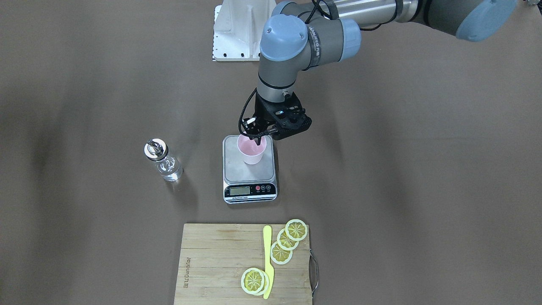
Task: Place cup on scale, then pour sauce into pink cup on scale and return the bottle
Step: 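Release the cup with the left gripper while the right arm reaches for the bottle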
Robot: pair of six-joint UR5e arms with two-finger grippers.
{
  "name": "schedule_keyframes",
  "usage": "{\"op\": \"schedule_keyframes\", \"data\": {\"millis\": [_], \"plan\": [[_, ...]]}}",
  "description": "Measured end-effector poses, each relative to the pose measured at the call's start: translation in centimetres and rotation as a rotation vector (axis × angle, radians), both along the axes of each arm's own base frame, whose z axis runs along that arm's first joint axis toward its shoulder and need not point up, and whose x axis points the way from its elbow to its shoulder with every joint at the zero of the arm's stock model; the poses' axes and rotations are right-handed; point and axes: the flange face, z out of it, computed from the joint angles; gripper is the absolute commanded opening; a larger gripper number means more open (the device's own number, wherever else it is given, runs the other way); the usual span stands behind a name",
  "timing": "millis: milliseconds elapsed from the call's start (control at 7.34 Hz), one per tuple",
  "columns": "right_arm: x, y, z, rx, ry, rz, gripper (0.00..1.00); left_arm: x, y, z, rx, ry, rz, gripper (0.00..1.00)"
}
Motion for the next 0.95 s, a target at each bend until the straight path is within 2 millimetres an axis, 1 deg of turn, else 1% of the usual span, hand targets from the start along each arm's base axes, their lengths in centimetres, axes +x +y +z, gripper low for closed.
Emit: {"op": "schedule_keyframes", "data": {"millis": [136,272,408,545,681,817,953], "plan": [[-2.2,1.1,-2.9,0.004,-0.006,0.031,1.0,-2.4,0.2,0.3,0.019,-0.013,0.005,0.98],[-5.0,2.9,-5.9,0.01,-0.009,0.068,1.0,-5.0,0.3,1.2,0.041,-0.029,0.01,0.98],[-7.7,5.1,-8.6,0.03,-0.007,0.102,1.0,-7.3,0.3,2.4,0.058,-0.04,0.016,0.98],[-9.9,7.7,-10.6,0.067,0.0,0.126,1.0,-9.1,0.2,3.5,0.066,-0.043,0.023,0.98],[-11.2,9.8,-12.0,0.106,0.003,0.135,1.0,-10.3,0.1,4.1,0.065,-0.042,0.025,0.98],[-11.9,11.5,-13.4,0.127,-0.013,0.138,1.0,-10.9,0.0,4.6,0.064,-0.043,0.025,0.98],[-13.1,13.4,-15.0,0.123,-0.046,0.156,1.0,-11.5,0.1,5.1,0.063,-0.046,0.025,0.98]]}}
